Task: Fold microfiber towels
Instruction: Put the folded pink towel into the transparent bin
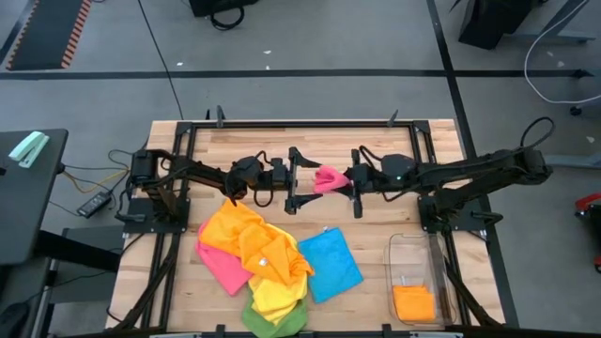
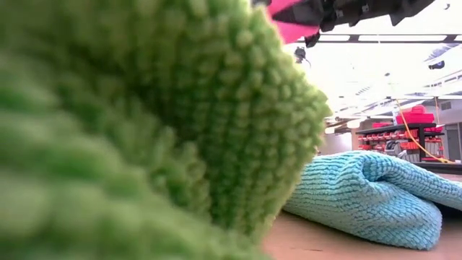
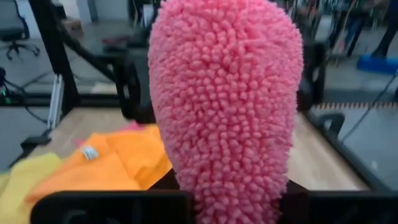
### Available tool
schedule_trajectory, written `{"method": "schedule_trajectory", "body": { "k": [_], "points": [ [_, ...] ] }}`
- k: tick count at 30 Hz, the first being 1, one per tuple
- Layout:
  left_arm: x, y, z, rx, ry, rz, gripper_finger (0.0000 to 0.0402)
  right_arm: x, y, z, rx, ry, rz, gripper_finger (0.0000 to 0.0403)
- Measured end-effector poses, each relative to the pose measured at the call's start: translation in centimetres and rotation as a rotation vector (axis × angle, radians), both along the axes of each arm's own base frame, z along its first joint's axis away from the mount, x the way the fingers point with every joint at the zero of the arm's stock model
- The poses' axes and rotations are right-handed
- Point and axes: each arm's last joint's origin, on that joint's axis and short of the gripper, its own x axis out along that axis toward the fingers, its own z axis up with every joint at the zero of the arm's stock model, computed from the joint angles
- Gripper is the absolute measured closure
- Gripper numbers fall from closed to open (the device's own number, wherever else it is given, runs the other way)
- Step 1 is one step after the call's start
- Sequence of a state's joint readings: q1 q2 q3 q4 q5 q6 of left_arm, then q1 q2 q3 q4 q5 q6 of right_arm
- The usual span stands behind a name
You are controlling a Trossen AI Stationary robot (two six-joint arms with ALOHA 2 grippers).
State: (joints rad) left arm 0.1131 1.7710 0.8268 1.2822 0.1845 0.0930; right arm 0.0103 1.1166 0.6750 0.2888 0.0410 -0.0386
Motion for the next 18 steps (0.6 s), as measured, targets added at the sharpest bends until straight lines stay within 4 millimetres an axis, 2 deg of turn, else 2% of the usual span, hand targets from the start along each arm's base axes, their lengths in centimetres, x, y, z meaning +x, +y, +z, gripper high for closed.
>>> {"method": "schedule_trajectory", "body": {
  "k": [6, 14, 18],
  "points": [
    [-0.3, -0.2, 0.7, 0.013, -0.078, -0.002, 0.0002, -0.6, 0.3, 1.5, -0.032, -0.098, 0.019, 0.0352],
    [-0.2, -1.2, 0.7, 0.033, -0.083, -0.018, 0.0002, 0.9, 0.2, 0.1, -0.033, -0.071, 0.003, 0.0352],
    [-0.2, -1.2, 0.7, 0.026, -0.083, -0.013, 0.0002, 1.3, 0.2, 0.2, -0.04, -0.112, 0.005, 0.0352]
  ]
}}
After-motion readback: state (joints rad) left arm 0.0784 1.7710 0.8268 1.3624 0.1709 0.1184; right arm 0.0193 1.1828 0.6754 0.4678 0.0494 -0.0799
